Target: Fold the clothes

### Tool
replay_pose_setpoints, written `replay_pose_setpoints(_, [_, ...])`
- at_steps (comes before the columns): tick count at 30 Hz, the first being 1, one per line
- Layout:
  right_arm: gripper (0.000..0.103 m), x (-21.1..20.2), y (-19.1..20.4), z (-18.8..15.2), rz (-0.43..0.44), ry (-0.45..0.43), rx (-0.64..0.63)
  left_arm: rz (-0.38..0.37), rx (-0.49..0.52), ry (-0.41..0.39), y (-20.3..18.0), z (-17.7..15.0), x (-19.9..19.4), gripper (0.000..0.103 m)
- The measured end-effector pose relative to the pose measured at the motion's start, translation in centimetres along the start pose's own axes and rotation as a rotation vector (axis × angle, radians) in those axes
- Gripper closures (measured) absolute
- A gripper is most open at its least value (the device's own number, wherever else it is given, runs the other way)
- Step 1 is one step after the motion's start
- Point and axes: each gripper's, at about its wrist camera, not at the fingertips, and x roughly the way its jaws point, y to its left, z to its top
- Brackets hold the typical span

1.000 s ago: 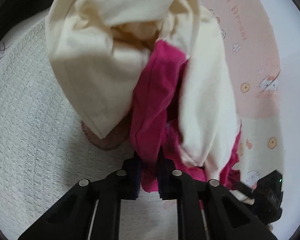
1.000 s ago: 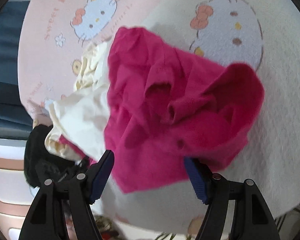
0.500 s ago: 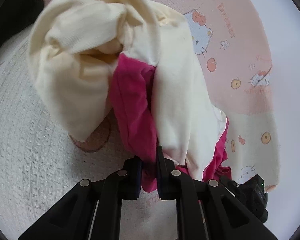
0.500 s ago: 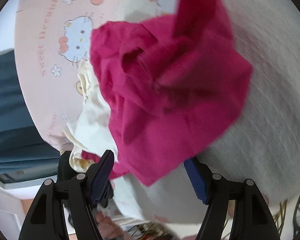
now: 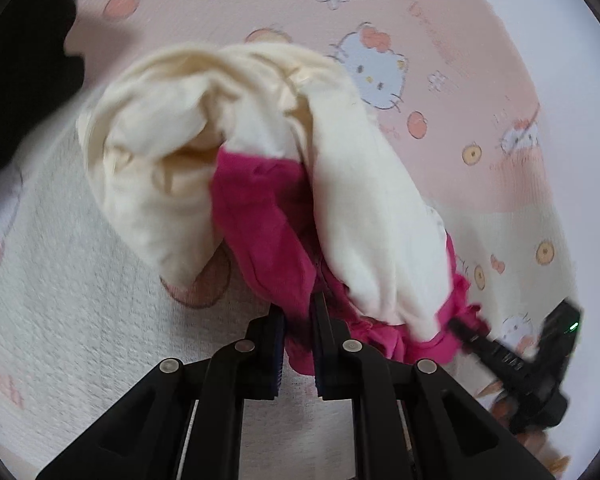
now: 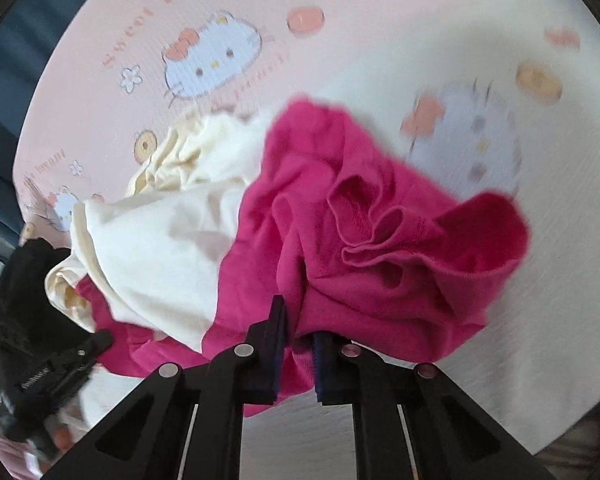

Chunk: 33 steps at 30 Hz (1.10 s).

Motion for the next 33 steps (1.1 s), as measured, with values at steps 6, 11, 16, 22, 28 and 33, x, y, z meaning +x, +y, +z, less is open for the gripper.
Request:
replay_pose_setpoints(6, [0.097, -3.9, -1.3, 2.6, -0.117, -0.104, -0.063, -0.018, 0.061, -0.016, -1.8, -0.4, -2.0, 0.094])
replay_pose_setpoints(11, [0.097, -5.2, -2.6, 2.5, -0.157, -0.132, -0.037, -0.030, 0.040, -0.036, 0.3, -1.3, -3.6, 0.094])
replay_pose_setpoints(16, [0.097, -6.7, -2.6, 2.8, -0.200, -0.158, -0.051, -0.023, 0.014, -0.037, -0.7, -1.3, -1.3, 0.094])
replay_pose_setpoints(22, [0.097, -8.4, -3.3, 4.2, -0.273, -0.192, -0.069, -0.034, -0.021, -0.023, 1.1, -1.8, -2.2, 0.094])
replay_pose_setpoints(28, [0.097, -9.4, -3.1, 6.9, -0.404, -0.244, -0.188, -0.006, 0.051, -0.012, 0.2, -3.1, -3.3, 0.094])
replay_pose_setpoints(33, [0.097, -9.6, -3.9, 9.4, -0.433, -0.226, -0.184, 0.081, 0.113, -0.029, -0.6, -3.3, -3.5, 0.094])
